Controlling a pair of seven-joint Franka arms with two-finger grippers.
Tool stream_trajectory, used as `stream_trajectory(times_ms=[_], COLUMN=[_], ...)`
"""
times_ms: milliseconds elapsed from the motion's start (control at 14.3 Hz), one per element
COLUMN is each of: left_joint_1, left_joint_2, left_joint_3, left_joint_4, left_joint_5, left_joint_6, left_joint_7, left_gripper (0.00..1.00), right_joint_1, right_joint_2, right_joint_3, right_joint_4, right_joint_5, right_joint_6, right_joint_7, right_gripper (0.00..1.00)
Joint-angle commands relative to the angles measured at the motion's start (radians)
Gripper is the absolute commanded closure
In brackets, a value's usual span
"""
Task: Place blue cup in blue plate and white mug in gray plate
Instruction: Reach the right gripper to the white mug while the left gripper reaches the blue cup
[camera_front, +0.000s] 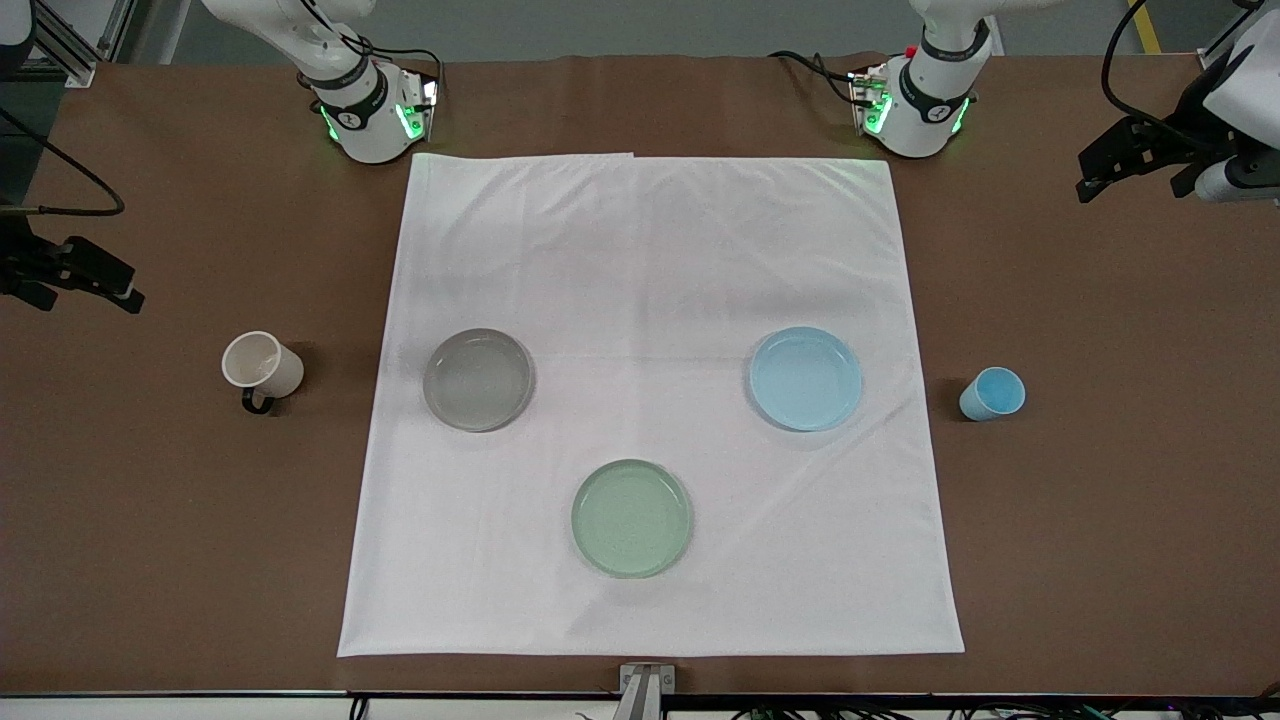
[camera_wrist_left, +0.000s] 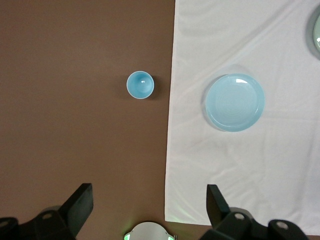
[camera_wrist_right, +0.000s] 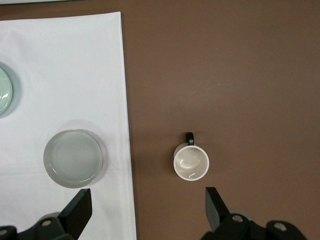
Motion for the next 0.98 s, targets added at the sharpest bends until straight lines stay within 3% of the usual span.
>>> stream_trajectory(times_ms=[0,279,419,628,907], left_joint_1=[0.005,0.019,0.060,0.085,0.114], left_joint_2=[0.001,0.049,0.093,0.096,0.145], left_joint_3=[0.002,0.037,0.044,0.045,0.044], left_joint_4=[0.010,0.010,-0.035,-0.231,-0.475], left_joint_5=[-0.014,-0.002,0.029,0.049,0.050], left_joint_6=[-0.007,0.000,0.041,0.240,0.601], left_joint_7=[0.019,0.060,0.084,0.079,0.078], left_gripper=[0.00,0.00,0.00,0.00,0.00], right_joint_1=[0.015,0.013,0.013,0.010,0.012], right_joint_2=[0.000,0.001,0.000,0.003,0.026], right_joint_3=[-0.016,-0.016,-0.016,-0.016,-0.016], right_joint_4=[0.024,0.042,0.042,0.042,0.031], right_joint_5=[0.006,0.005,0.003,0.005,0.000], right_joint_6=[-0.007,-0.008,-0.008,-0.008,-0.031], right_joint_7=[-0.009,-0.005,-0.005,-0.003,-0.009], right_gripper=[0.00,0.00,0.00,0.00,0.00])
